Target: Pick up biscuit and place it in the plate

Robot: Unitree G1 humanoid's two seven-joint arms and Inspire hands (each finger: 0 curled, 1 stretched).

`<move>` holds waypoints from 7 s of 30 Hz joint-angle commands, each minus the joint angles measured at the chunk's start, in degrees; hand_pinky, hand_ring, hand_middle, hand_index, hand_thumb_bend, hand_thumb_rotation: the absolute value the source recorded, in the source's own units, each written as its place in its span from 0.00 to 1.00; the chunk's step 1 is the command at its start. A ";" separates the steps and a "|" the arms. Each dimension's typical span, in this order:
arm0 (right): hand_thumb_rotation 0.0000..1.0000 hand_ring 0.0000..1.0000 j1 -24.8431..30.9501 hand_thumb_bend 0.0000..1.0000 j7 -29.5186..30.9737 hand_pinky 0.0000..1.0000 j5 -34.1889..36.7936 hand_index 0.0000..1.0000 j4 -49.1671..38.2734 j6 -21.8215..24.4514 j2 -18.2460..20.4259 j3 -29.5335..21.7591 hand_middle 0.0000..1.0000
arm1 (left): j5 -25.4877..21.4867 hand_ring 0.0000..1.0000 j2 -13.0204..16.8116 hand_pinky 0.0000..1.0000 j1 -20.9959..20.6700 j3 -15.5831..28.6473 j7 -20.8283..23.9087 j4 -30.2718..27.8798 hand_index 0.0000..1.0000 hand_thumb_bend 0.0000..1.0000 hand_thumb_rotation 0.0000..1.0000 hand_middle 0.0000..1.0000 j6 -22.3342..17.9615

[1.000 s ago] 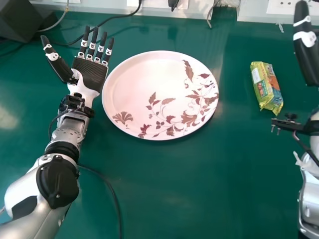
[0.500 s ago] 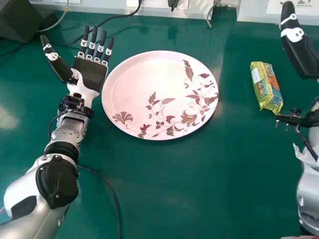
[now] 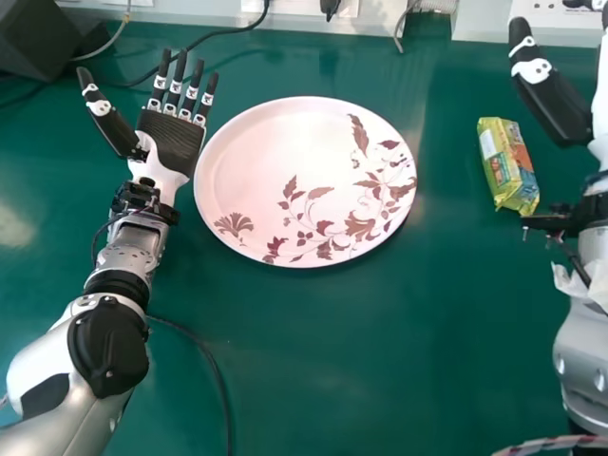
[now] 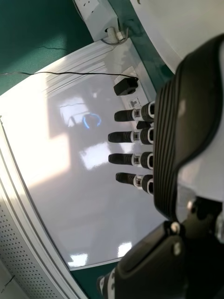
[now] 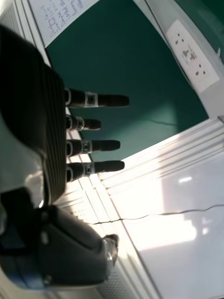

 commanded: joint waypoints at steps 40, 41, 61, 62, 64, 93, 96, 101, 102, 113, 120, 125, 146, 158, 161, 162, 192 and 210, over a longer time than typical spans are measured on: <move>0.41 0.81 -12.97 0.80 21.80 0.72 -11.40 0.82 15.02 5.20 -6.36 6.75 0.87 | -0.73 0.92 0.90 0.99 1.42 0.65 -0.96 0.17 0.96 1.00 0.65 0.97 0.70; 0.41 0.81 -13.04 0.81 21.85 0.72 -11.47 0.82 15.24 5.29 -6.43 6.94 0.86 | -0.82 0.92 0.90 0.99 1.41 0.71 -1.00 0.18 0.97 1.00 0.65 0.97 0.85; 0.48 0.82 -14.81 0.94 20.75 0.74 -11.51 0.91 20.60 6.92 -6.95 9.18 0.93 | -0.61 0.93 1.33 1.00 1.57 0.63 -1.84 0.34 0.97 1.00 0.65 0.98 0.79; 0.48 0.82 -14.77 0.94 20.59 0.74 -11.56 0.92 20.71 7.03 -6.99 9.30 0.93 | -0.46 0.92 1.36 1.00 1.62 0.50 -1.89 0.33 0.96 1.00 0.65 0.98 0.54; 0.49 0.83 -14.71 0.95 20.34 0.74 -11.54 0.94 20.97 7.16 -7.01 9.38 0.94 | -0.38 0.92 1.36 0.99 1.63 0.40 -2.01 0.26 0.96 1.00 0.65 0.98 0.45; 0.47 0.82 -15.18 0.95 20.81 0.74 -11.85 1.00 26.34 8.25 -8.51 11.91 0.96 | -0.76 0.90 1.54 0.97 1.84 1.41 -3.20 0.29 0.95 1.00 0.64 0.96 3.40; 0.47 0.82 -15.40 0.96 21.27 0.73 -10.77 1.00 27.32 8.25 -8.87 11.74 0.95 | -0.62 0.91 1.43 0.99 1.82 1.33 -2.92 0.17 0.95 1.00 0.65 0.96 3.19; 0.51 0.83 -16.03 0.90 21.03 0.74 -9.72 1.00 29.58 8.48 -9.43 12.09 0.97 | -0.74 0.92 1.30 0.99 1.87 1.34 -4.00 0.11 0.95 1.00 0.67 0.96 3.39; 0.50 0.83 -16.36 0.90 21.22 0.73 -9.73 1.00 30.21 8.76 -9.48 12.27 0.96 | -0.77 0.92 1.32 0.99 1.89 1.36 -4.01 0.13 0.95 1.00 0.66 0.97 3.54; 0.47 0.83 -17.92 0.92 21.17 0.74 -9.41 1.00 37.15 10.08 -10.04 14.93 0.96 | -0.82 0.91 1.52 1.00 2.11 1.52 -4.92 0.06 0.94 1.00 0.62 0.96 4.45; 0.44 0.83 -17.62 0.90 19.74 0.74 -8.88 1.00 39.44 10.75 -9.76 15.66 0.96 | -0.57 0.92 1.45 1.00 2.31 1.46 -5.00 0.10 0.94 1.00 0.62 0.96 4.20; 0.41 0.84 -17.68 0.88 18.17 0.74 -8.82 1.00 41.52 10.62 -9.95 16.61 0.98 | -0.85 0.91 1.37 0.97 2.43 1.67 -6.46 0.19 0.94 1.00 0.64 0.96 4.71; 0.48 0.82 -19.02 0.84 14.46 0.74 -4.83 1.00 48.67 12.47 -9.54 18.52 0.96 | -1.22 0.91 1.25 0.99 2.57 2.35 -5.39 -0.07 0.95 1.00 0.63 0.95 5.05; 0.45 0.81 -18.94 0.83 8.30 0.73 -2.03 1.00 52.42 12.38 -9.08 19.58 0.95 | -1.12 0.90 1.12 0.99 2.90 2.37 -5.52 0.05 0.95 1.00 0.61 0.93 5.15; 0.42 0.80 -19.00 0.84 6.99 0.72 -1.48 1.00 53.40 12.31 -8.90 19.96 0.94 | -1.05 0.89 1.08 0.99 3.04 2.25 -5.43 0.05 0.95 0.99 0.60 0.93 4.83; 0.42 0.80 -19.03 0.85 6.68 0.71 -1.27 1.00 53.77 12.17 -8.90 20.13 0.94 | -0.99 0.89 1.08 0.99 3.08 2.18 -5.47 0.02 0.95 0.99 0.60 0.93 4.71; 0.49 0.75 -18.31 0.78 17.60 0.66 -3.43 1.00 46.91 9.23 -15.38 25.55 0.91 | -3.08 0.89 1.04 1.00 2.89 2.26 -7.74 -1.09 0.96 1.00 0.43 0.96 6.50; 0.01 0.63 -16.66 0.61 17.13 0.55 -5.31 1.00 43.54 7.96 -17.60 24.33 0.84 | -6.07 0.90 3.04 0.97 2.82 3.65 -9.23 -0.33 0.97 1.00 0.42 0.96 15.05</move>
